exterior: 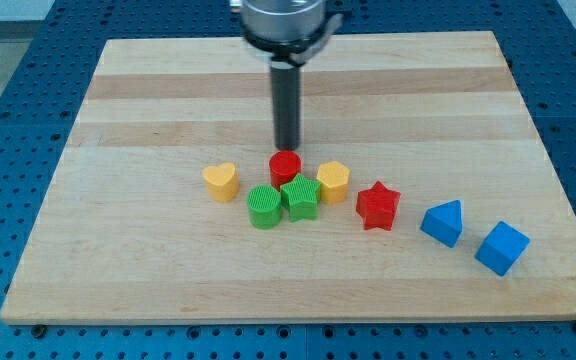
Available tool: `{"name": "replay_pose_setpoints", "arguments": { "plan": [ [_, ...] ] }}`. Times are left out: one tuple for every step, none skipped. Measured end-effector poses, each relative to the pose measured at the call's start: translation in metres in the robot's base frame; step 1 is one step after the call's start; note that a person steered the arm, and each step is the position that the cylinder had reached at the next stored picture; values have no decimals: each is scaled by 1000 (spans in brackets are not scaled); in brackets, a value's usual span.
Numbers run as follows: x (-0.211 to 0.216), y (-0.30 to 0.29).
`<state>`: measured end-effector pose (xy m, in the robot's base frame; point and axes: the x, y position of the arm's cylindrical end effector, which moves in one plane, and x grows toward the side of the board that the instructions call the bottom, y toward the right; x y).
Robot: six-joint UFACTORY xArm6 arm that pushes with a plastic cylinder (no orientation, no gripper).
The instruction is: Push the yellow heart into the green circle
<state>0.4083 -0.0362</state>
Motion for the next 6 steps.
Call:
{"name": "replay_pose_setpoints", "arguments": {
  "plan": [
    [18, -57],
    [38, -103],
    [39, -129],
    [57, -120],
    [57, -110],
    [57, -100]
  ]
}}
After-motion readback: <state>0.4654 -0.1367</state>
